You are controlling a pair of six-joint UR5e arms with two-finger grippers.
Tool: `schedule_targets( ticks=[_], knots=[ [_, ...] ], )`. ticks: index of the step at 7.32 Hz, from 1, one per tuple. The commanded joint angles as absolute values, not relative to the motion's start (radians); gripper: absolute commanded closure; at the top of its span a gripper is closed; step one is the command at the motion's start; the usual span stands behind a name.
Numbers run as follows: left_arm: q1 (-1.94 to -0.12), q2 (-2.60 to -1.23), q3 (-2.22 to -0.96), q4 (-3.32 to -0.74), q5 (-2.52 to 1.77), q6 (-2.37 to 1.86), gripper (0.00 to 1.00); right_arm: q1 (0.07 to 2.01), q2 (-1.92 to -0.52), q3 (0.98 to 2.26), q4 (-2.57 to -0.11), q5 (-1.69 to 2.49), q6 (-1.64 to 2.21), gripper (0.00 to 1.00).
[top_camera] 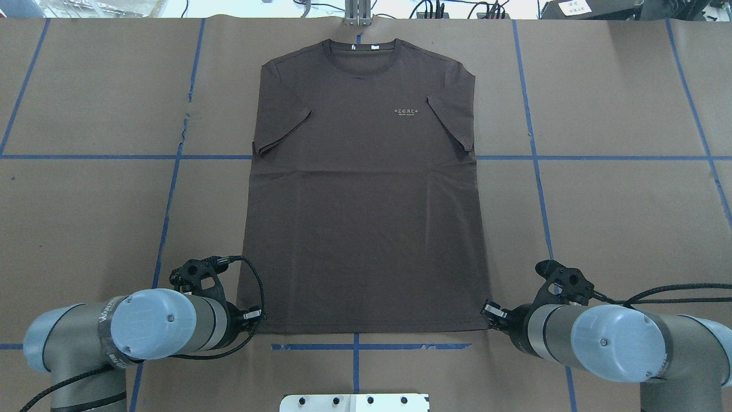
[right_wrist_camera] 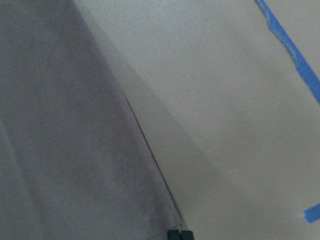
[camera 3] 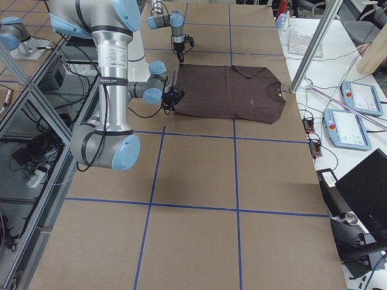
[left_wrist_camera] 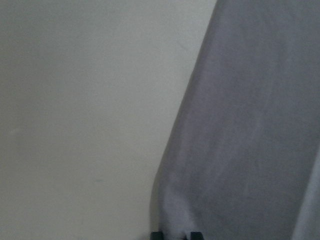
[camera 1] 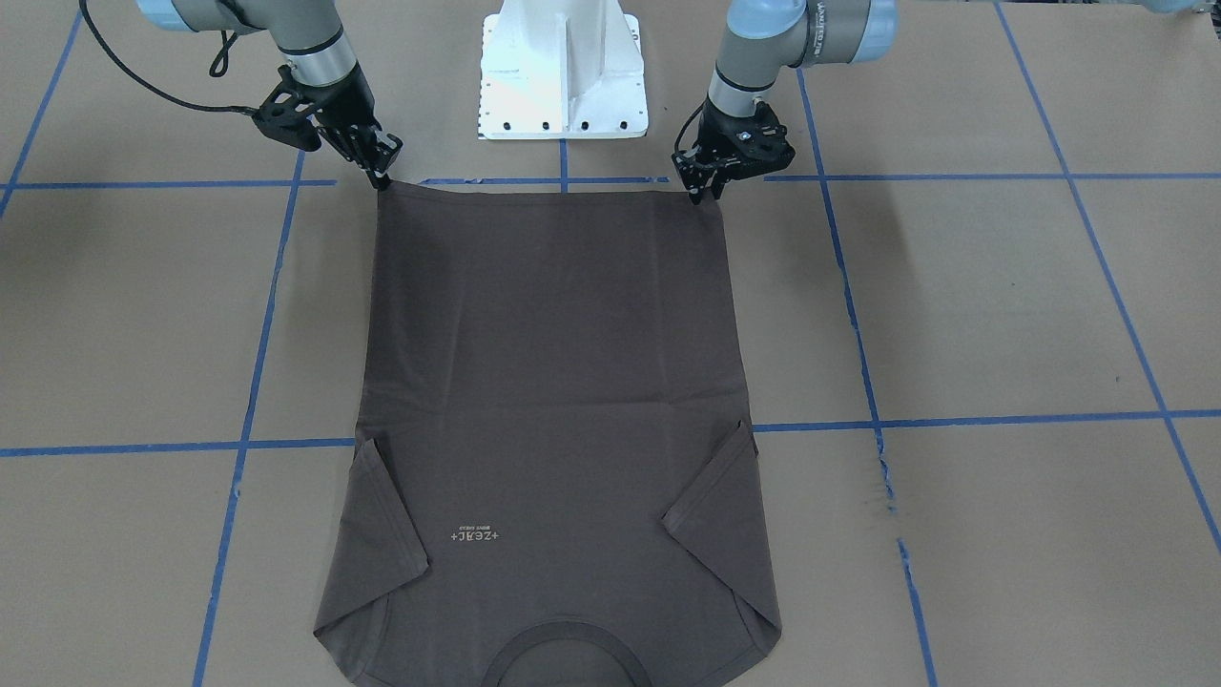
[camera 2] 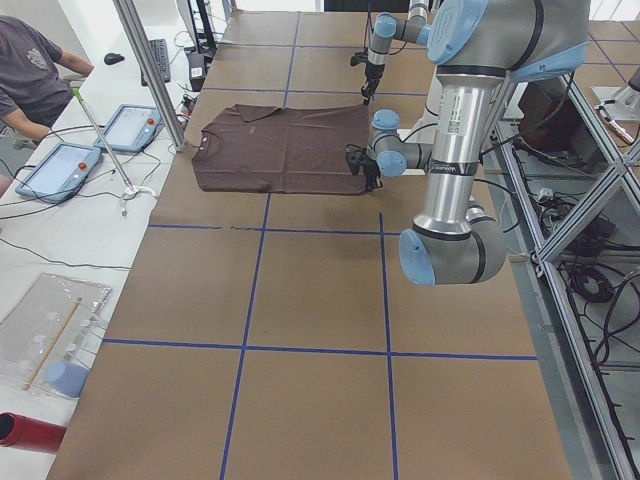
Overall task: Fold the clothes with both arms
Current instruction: 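Grasp the shirt hem corners with both grippers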
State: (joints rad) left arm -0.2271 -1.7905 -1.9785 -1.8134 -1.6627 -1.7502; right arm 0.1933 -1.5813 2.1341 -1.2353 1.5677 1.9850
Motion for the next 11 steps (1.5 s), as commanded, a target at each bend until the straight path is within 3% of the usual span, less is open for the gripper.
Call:
schedule_targets(
  ticks=[1, 3, 6, 8, 10, 11],
  knots=[
    [-0.227, -1.792, -1.997, -1.810, -1.686, -1.749, 1.00, 0.193, -1.582, 2.135, -1.235, 1.568, 1.985, 1.00],
    [-0.227, -1.786, -2.080, -1.802, -1.710, -1.749, 1.00, 0.193, -1.600, 2.170, -1.235, 1.572, 1.985, 1.00],
    [-0.174, -1.718, -2.222, -1.787, -1.799, -1.832, 1.00, 0.130, -1.770, 2.386, -1.233, 1.679, 1.988, 1.00],
    [-0.189, -1.723, -2.304, -1.778, -1.801, -1.876, 1.00, 0.190, -1.760, 2.402, -1.233, 1.693, 1.990, 1.00],
    [-0.252, -1.771, -2.266, -1.737, -1.789, -1.875, 1.00, 0.303, -1.705, 2.376, -1.233, 1.698, 1.977, 1.00],
    [-0.365, -1.852, -2.200, -1.738, -1.787, -1.847, 1.00, 0.357, -1.598, 2.309, -1.235, 1.697, 1.976, 1.00]
  ],
)
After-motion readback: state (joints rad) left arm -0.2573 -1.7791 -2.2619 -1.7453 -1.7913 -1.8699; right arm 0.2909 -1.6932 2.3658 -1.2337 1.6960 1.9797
